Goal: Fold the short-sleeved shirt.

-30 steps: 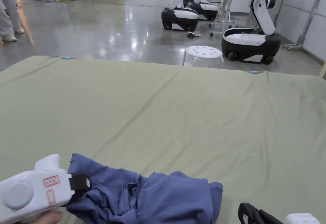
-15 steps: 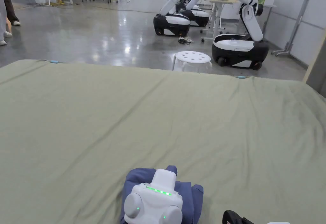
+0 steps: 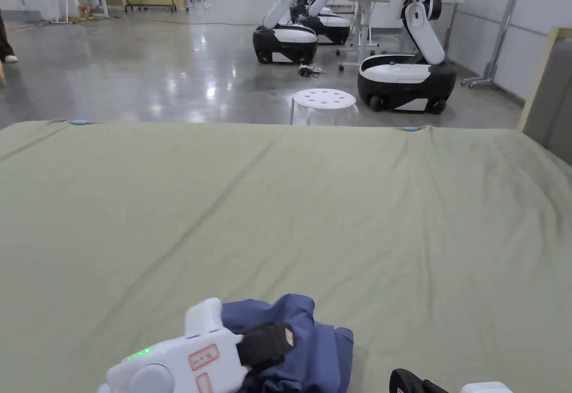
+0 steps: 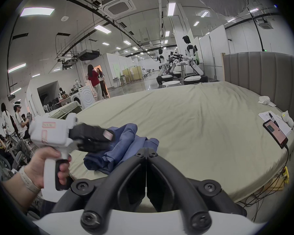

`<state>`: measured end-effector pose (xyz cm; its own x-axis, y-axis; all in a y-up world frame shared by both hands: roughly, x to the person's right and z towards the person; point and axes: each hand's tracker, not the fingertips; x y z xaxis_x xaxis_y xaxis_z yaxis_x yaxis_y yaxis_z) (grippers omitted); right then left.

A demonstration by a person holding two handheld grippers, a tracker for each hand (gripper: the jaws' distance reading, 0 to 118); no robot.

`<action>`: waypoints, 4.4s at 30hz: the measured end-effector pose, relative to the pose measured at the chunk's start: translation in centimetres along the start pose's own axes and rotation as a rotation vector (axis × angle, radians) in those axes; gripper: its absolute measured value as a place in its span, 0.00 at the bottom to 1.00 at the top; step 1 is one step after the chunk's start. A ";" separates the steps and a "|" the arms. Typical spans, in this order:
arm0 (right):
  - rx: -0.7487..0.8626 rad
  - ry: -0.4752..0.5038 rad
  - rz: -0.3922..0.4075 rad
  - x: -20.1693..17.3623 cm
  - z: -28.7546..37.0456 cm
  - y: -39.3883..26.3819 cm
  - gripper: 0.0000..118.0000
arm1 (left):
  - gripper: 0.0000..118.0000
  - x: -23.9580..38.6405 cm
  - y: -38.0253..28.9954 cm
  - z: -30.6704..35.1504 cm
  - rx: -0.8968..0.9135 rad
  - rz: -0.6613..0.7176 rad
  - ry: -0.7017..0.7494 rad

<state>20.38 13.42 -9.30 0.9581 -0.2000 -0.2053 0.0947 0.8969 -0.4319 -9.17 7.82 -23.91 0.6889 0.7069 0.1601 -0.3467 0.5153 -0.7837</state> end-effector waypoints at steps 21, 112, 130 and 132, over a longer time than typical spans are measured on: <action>-0.323 0.316 -0.355 2.8 -17.2 -2.7 0.03 | 0.93 -7.9 1.6 7.2 0.029 0.051 0.017; 0.253 -0.107 0.240 -1.9 -7.6 20.3 0.74 | 1.00 11.3 13.5 14.9 0.698 -0.638 0.504; 0.147 -0.153 0.191 -3.3 -5.7 22.3 0.75 | 1.00 11.3 13.7 14.5 0.681 -0.628 0.466; 0.164 -0.206 0.231 -4.0 -5.9 22.0 0.75 | 1.00 11.3 13.7 14.4 0.680 -0.627 0.463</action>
<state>17.04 31.68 -23.14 0.9921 0.0843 -0.0925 -0.1047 0.9639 -0.2448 -15.35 29.83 -24.20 0.9974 0.0358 0.0631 -0.0286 0.9933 -0.1116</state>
